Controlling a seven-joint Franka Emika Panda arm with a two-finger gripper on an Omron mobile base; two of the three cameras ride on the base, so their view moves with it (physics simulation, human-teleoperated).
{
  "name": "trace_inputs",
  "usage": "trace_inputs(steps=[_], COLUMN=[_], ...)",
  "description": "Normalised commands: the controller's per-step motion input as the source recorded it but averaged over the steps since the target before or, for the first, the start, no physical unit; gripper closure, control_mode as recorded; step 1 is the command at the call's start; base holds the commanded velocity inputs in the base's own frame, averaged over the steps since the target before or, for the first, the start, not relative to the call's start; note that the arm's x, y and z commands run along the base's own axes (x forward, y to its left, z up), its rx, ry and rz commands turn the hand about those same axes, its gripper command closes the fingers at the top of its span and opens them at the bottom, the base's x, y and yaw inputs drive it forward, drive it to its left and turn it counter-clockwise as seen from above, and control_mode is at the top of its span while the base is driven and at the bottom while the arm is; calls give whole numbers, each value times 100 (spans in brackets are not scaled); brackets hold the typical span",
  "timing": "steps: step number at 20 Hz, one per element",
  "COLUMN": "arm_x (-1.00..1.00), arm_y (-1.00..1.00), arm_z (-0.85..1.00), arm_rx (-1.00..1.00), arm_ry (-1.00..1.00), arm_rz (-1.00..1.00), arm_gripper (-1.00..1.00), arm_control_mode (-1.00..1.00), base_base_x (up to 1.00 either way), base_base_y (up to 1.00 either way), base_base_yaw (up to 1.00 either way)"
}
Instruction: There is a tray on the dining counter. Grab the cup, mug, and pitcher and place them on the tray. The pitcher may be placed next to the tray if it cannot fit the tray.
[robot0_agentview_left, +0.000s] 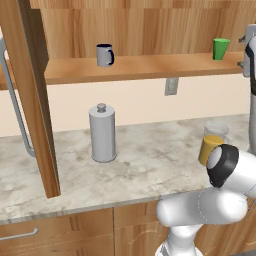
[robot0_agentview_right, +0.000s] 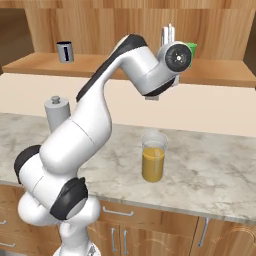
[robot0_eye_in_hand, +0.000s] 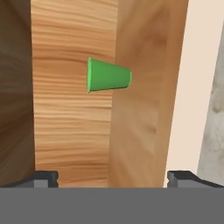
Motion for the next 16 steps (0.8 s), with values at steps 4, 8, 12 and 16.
trace_inputs(steps=[4,8,12,16], arm_x=[31,26,22,30], arm_y=[-29,-21,-17,-13], arm_z=[0,0,0,0], arm_rx=[0,0,0,0], arm_ry=[0,0,0,0], arm_rz=[0,0,0,0], arm_gripper=[-100,-100,-100,-100], arm_control_mode=[-100,-100,-100,-100], base_base_x=[0,0,0,0], base_base_y=[0,0,0,0], base_base_yaw=[0,0,0,0])
